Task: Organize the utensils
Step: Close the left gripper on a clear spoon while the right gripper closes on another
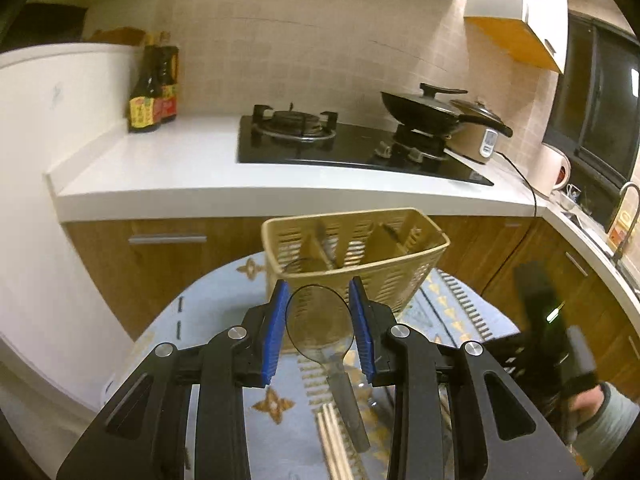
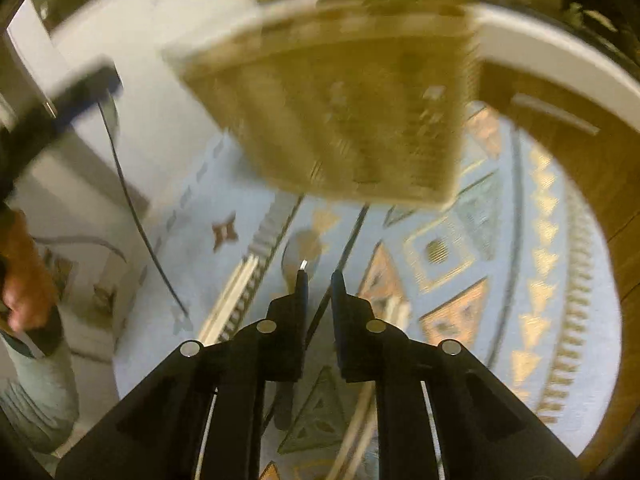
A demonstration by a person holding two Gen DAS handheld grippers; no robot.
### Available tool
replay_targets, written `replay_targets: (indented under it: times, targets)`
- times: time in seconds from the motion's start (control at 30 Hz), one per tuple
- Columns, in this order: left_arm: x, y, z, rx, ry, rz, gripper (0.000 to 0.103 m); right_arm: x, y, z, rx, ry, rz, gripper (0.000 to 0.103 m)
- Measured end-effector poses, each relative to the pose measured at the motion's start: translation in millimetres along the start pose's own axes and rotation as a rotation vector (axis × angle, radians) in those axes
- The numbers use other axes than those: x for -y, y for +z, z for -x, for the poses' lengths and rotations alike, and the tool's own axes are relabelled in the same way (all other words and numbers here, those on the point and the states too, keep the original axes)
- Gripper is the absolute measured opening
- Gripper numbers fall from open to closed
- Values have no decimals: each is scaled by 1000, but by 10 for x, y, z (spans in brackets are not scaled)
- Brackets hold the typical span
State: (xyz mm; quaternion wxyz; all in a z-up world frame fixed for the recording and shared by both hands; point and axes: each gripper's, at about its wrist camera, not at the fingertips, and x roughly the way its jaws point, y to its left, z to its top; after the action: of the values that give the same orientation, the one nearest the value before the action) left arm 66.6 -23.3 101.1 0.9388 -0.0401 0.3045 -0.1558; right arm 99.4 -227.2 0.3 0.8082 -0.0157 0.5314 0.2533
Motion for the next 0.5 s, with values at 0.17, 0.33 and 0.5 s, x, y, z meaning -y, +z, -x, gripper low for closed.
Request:
replay_targets:
  times: [0.17,0.33,0.5]
  targets:
    - [-204,-21,43,-3,8,30,29,-196,-43,-370,-94,9,22,12]
    - [-355,-83,23,-12,0,50,29,-323,-54,-469,-120,-138,71,31]
    - [-417,-123,-13,-15,-19,59,29,-496,-72,-523,-132,-189,103,58]
